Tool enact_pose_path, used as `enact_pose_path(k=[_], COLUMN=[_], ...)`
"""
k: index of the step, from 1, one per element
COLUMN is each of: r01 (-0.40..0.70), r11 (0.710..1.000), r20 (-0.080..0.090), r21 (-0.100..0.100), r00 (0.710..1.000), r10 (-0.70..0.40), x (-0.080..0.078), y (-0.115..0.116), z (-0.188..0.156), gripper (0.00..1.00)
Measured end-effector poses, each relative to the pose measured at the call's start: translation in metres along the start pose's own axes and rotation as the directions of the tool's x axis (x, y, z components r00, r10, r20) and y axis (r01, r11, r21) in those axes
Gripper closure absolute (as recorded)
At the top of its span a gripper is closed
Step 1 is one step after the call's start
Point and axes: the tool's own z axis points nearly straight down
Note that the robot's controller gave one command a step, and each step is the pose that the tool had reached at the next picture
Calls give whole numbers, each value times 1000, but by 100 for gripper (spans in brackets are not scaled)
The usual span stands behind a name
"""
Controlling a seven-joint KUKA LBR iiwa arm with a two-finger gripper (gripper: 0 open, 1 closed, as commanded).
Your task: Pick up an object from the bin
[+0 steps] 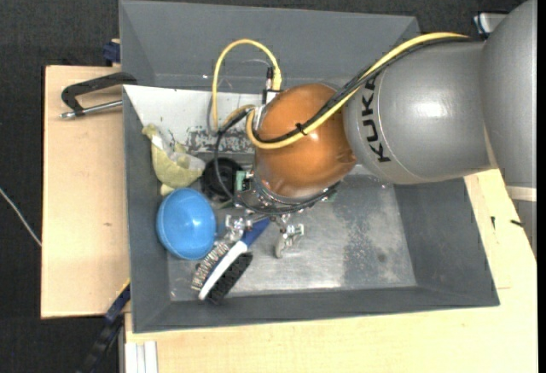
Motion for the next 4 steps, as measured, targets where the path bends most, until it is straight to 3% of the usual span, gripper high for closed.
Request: enact_pose_path(k=[1,2,3,4], r01=[-4,-7,-10,-14], r11=[1000,1000,1000,1000], r20=[1,-2,2,0], r21=[-1,3,6,-1], r00=[1000,1000,1000,1000], r10=[4,7,10,14], x=[-2,-1,-3,-5], y=[-1,-4,-6,-7], z=[-1,-5,-80,-85], gripper=[0,100,100,100])
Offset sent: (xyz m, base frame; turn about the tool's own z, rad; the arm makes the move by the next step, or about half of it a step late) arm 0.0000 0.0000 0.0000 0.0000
